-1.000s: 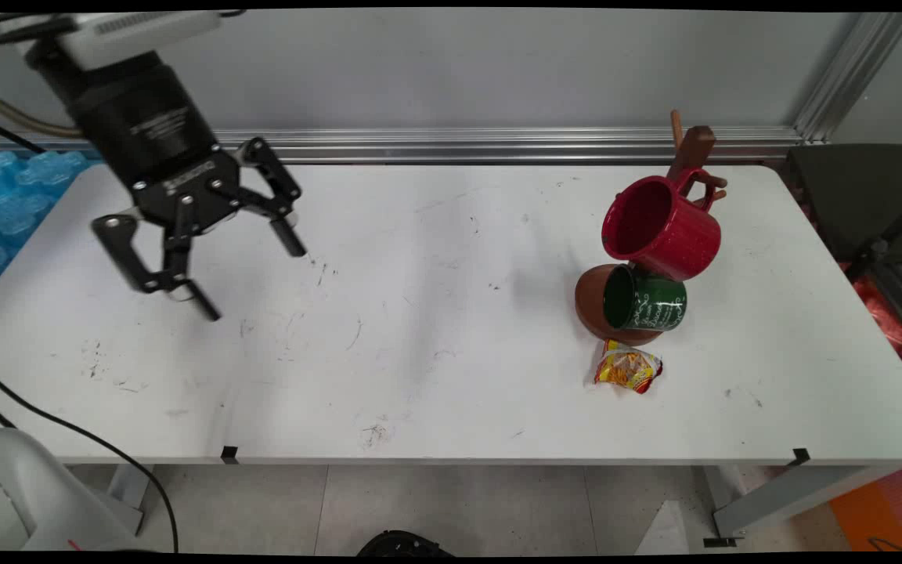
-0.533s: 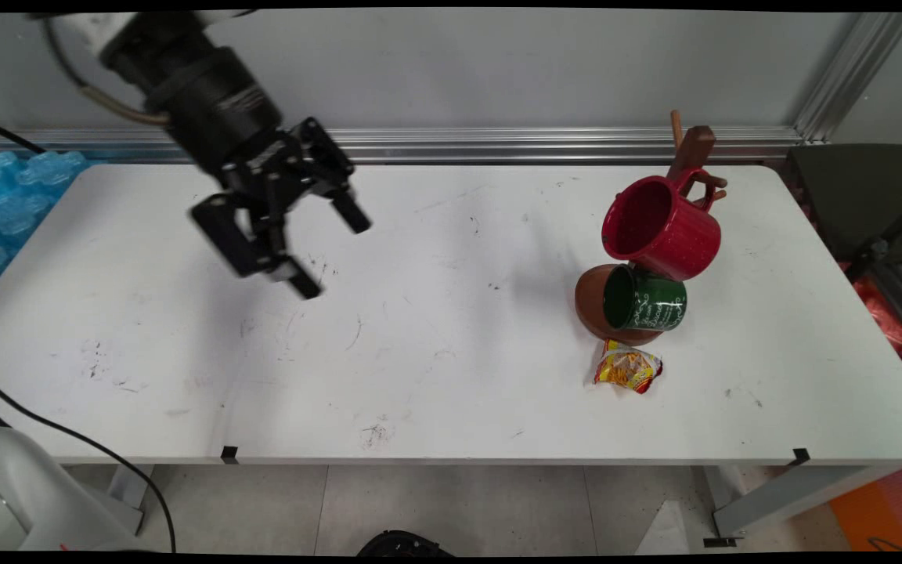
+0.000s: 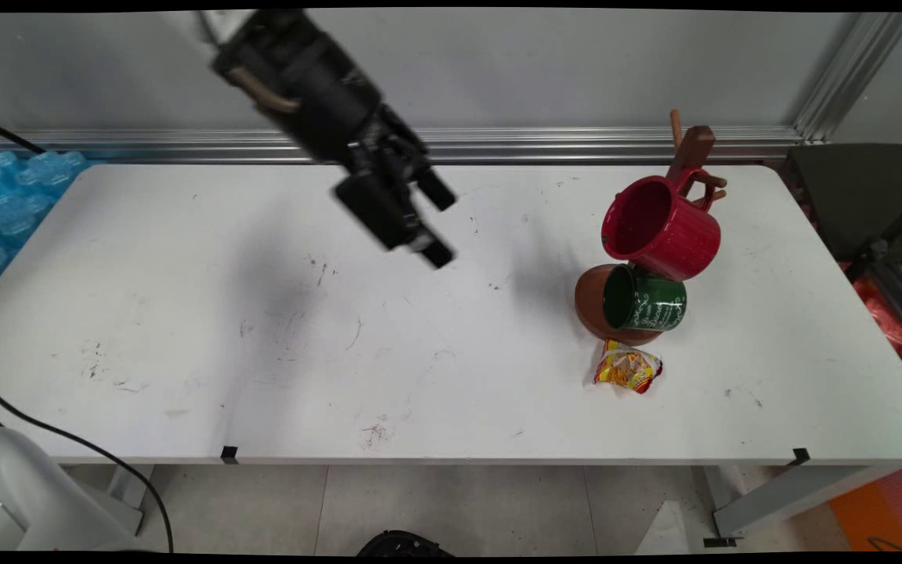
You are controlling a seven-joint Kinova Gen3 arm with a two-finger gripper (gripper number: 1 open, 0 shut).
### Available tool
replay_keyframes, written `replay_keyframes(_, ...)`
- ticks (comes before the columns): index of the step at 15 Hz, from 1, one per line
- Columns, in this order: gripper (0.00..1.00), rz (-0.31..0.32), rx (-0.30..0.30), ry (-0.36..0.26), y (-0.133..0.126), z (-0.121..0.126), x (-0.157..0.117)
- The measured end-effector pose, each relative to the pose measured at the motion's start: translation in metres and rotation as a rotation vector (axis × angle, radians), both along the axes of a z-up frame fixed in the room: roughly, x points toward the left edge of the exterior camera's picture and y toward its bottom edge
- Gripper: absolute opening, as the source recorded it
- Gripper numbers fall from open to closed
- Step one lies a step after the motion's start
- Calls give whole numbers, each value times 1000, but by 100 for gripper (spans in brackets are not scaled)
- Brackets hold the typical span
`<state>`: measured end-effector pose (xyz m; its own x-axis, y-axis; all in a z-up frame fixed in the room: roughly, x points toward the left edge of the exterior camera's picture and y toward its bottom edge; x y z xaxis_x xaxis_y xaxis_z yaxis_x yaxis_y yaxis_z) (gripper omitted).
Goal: Pick up the red mug from the rack
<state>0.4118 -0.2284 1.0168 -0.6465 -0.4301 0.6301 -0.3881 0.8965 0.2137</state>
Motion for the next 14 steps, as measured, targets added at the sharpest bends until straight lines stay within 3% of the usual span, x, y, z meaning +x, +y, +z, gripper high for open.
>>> replay_keyframes(6, 100, 178, 26, 62, -17, -10, -49)
replay_keyframes(14, 100, 316, 49, 124, -42, -31, -107)
